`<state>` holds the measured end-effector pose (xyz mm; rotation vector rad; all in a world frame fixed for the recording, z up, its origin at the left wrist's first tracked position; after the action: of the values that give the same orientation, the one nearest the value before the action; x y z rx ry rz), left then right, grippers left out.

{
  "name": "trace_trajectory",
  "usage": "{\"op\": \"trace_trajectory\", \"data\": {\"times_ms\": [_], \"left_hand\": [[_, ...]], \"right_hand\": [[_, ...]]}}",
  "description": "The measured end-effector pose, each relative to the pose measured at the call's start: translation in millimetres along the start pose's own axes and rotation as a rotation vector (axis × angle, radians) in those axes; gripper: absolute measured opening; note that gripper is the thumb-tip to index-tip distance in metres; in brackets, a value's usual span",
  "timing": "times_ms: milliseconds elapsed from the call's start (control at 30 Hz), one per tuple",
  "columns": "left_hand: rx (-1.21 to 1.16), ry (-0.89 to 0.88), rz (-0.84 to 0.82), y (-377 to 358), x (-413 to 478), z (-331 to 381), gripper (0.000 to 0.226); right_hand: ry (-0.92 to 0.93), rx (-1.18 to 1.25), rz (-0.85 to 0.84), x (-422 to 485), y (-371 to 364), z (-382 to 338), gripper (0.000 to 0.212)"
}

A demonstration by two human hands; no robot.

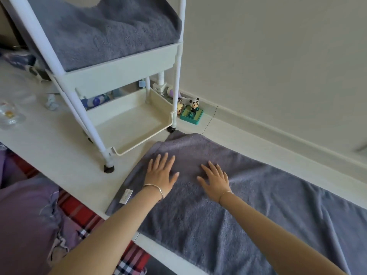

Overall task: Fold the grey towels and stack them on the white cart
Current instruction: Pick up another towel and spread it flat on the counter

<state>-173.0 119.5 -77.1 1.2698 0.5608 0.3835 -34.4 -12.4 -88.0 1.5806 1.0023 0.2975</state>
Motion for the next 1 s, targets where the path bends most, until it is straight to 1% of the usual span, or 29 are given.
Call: {"op": "trace_trajectory", "data": {"times_ms": [67,133,200,233,333,367,400,467,533,567,600,633,700,767,800,900,1000], "left_hand": [[-0.002,0.023,-0.035,-21,1,4,0.080],[0.018,0.035,0.007,-33,-2,2,0.090],[0.012,0.034,0.048,-35,-1,-1,0.103],[0.004,0.034,0.063,-35,1,-2,0.105],[-0.017,0.037,0.083,-32,3,-4,0.105],[-0.019,0.044,0.087,-32,4,-5,0.103],[-0.026,0.051,0.098,-31,4,-5,0.100],[-0.025,0.058,0.129,-30,5,-6,0.087],[-0.027,0.060,0.150,-32,5,-8,0.075],[-0.027,0.056,0.154,-33,6,-9,0.072],[-0.021,0.052,0.164,-34,6,-9,0.071],[-0.013,0.044,0.180,-34,6,-8,0.071],[-0.011,0.038,0.186,-34,7,-8,0.070],[-0.026,0.038,0.184,-33,7,-9,0.071],[-0.030,0.029,0.180,-32,6,-7,0.074],[-0.027,0.030,0.188,-33,6,-8,0.078],[-0.016,0.046,0.175,-34,6,-8,0.072]], "right_hand": [[0.018,-0.085,0.002,-9,-15,4,0.069],[0.043,-0.114,0.083,-15,-18,8,0.081],[0.049,-0.111,0.149,-14,-17,14,0.085],[0.042,-0.093,0.156,-13,-16,17,0.086],[0.021,-0.097,0.083,-9,-21,18,0.094],[0.021,-0.107,0.065,-6,-20,15,0.094],[0.018,-0.092,0.046,-3,-17,11,0.089],[0.044,0.033,0.025,12,-3,-6,0.069],[0.127,0.322,0.068,31,24,-34,0.059],[0.152,0.504,0.051,40,39,-50,0.058],[0.150,0.680,-0.002,49,52,-66,0.059],[0.116,0.819,-0.061,64,62,-79,0.060],[0.026,0.998,-0.162,93,77,-103,0.067],[0.015,1.108,-0.192,117,86,-126,0.076],[0.028,1.140,-0.179,123,90,-133,0.076],[0.048,1.188,-0.142,139,95,-151,0.064],[0.076,1.264,-0.171,148,102,-159,0.058]]}}
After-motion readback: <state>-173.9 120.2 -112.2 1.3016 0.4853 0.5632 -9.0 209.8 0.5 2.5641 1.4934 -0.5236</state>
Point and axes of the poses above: each hand's wrist, its own x-axis towards the middle knuckle, its own y-axis out of the back of the hand, z = x × y, the point moved 5 cm from there along x, towards the middle knuckle, and after that the axes turned 5 degrees about -y, right-handed, at the moved point
